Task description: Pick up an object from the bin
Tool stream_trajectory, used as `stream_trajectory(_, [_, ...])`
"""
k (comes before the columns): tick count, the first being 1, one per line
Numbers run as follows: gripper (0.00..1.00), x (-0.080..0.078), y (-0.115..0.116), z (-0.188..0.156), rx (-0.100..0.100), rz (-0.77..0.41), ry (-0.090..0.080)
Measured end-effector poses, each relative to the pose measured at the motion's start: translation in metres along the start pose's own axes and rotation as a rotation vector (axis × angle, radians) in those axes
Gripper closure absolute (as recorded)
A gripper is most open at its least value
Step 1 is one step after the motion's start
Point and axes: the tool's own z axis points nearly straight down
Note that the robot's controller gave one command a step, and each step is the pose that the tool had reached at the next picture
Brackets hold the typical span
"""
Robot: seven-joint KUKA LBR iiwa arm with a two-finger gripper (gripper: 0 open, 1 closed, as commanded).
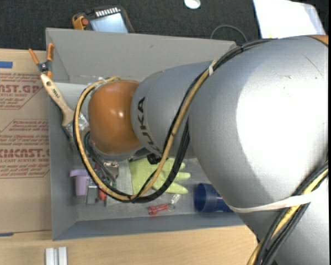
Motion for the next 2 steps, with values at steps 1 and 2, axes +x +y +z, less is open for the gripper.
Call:
stream_trajectory(1, [0.00, -0.013, -0.007, 0.037, 0.001, -0.044, -0.007])
stream_trajectory(2, [1.00, 0.003, -0.003, 0.034, -0.001, 0.084, -0.005])
